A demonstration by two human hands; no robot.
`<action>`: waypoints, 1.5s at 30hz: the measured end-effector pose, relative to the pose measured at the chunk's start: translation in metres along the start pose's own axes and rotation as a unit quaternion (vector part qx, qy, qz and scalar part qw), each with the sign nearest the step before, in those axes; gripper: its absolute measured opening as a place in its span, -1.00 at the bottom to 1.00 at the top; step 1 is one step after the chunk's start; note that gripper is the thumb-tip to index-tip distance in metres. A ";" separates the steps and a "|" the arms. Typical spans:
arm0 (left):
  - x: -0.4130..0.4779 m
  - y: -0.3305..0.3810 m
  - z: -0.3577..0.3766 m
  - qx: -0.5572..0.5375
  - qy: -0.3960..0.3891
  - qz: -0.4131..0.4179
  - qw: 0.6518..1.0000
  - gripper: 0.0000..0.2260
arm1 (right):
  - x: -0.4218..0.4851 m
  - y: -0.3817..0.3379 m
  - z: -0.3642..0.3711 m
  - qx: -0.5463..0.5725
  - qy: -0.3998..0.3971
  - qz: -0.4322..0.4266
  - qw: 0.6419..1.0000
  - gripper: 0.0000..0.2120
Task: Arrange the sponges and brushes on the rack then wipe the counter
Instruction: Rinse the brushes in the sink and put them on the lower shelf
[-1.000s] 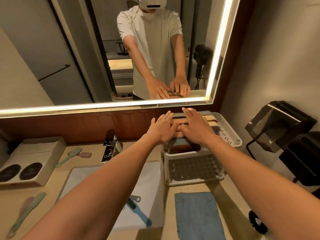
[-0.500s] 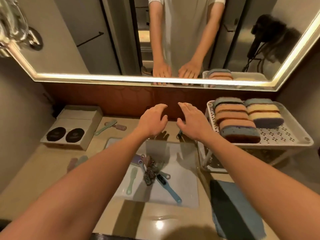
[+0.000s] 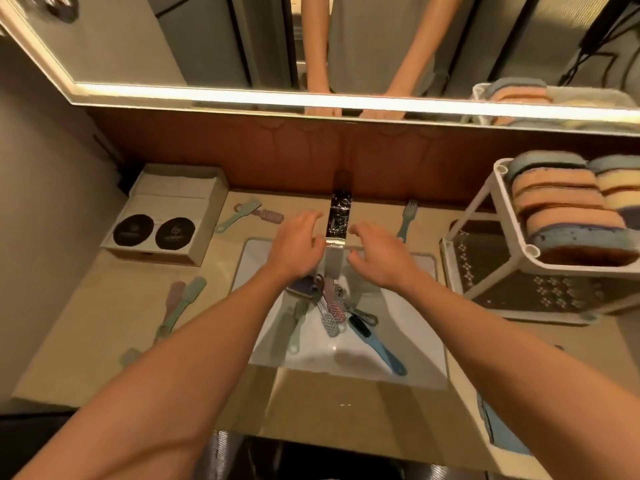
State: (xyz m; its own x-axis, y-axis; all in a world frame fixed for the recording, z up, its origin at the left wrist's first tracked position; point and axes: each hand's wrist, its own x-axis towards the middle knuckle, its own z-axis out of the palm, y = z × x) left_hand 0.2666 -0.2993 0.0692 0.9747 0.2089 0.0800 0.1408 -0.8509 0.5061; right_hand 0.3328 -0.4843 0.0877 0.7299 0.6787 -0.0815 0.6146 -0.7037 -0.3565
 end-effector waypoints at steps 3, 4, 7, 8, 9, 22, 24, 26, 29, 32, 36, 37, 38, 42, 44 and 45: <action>-0.004 -0.019 0.013 -0.009 -0.031 -0.003 0.999 -0.59 | 0.001 -0.003 0.024 0.002 -0.020 0.009 1.000 -0.63; -0.005 -0.026 0.018 -0.012 -0.043 -0.008 0.999 -0.58 | 0.002 -0.004 0.031 0.002 -0.027 0.013 1.000 -0.63; -0.009 -0.045 0.033 -0.015 -0.085 -0.021 0.996 -0.55 | 0.003 -0.009 0.052 0.021 -0.054 0.025 0.998 -0.59; -0.010 -0.051 0.038 -0.011 -0.098 -0.019 0.995 -0.54 | 0.004 -0.010 0.059 0.027 -0.063 0.031 0.997 -0.56; -0.011 -0.054 0.042 -0.008 -0.110 -0.017 0.994 -0.54 | 0.005 -0.011 0.064 0.031 -0.074 0.039 0.996 -0.53; -0.003 -0.139 0.091 -0.005 -0.190 -0.048 0.981 -0.41 | 0.059 -0.034 0.165 0.130 -0.105 0.133 0.977 -0.68; 0.002 -0.154 0.102 0.007 -0.211 -0.048 0.976 -0.54 | 0.067 -0.037 0.177 0.150 -0.113 0.137 0.973 -0.64; 0.004 -0.168 0.116 0.019 -0.219 -0.052 0.974 -0.59 | 0.076 -0.040 0.189 0.171 -0.111 0.134 0.970 -0.70; 0.006 -0.181 0.132 0.031 -0.240 -0.042 0.969 -0.43 | 0.089 -0.041 0.210 0.168 -0.110 0.111 0.973 -0.73; 0.005 -0.192 0.144 0.085 -0.266 -0.015 0.960 -0.40 | 0.098 -0.040 0.231 0.160 -0.121 0.119 0.972 -0.68; 0.005 -0.205 0.165 0.148 -0.264 0.000 0.953 -0.36 | 0.108 -0.037 0.249 0.114 -0.141 0.125 0.975 -0.54; 0.005 -0.207 0.168 0.157 -0.259 0.002 0.953 -0.37 | 0.109 -0.037 0.250 0.106 -0.140 0.123 0.977 -0.56; 0.005 -0.207 0.169 0.165 -0.254 0.001 0.953 -0.41 | 0.110 -0.037 0.251 0.099 -0.139 0.122 0.978 -0.59; 0.005 -0.204 0.164 0.162 -0.211 0.009 0.964 -0.47 | 0.106 -0.035 0.252 0.084 -0.104 0.137 0.981 -0.66; 0.002 -0.201 0.158 0.146 -0.207 -0.008 0.967 -0.42 | 0.099 -0.034 0.252 0.058 -0.092 0.128 0.986 -0.55; 0.000 -0.198 0.152 0.137 -0.206 -0.021 0.969 -0.40 | 0.096 -0.034 0.251 0.044 -0.090 0.118 0.988 -0.51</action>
State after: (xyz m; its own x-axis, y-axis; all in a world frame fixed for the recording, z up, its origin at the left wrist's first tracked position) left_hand 0.2652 -0.2038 -0.1617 0.9458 0.0835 -0.3138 0.1670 -0.9538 0.2496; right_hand 0.3073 -0.3425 -0.1420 0.7795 0.5298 -0.3342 0.3992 -0.8313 -0.3867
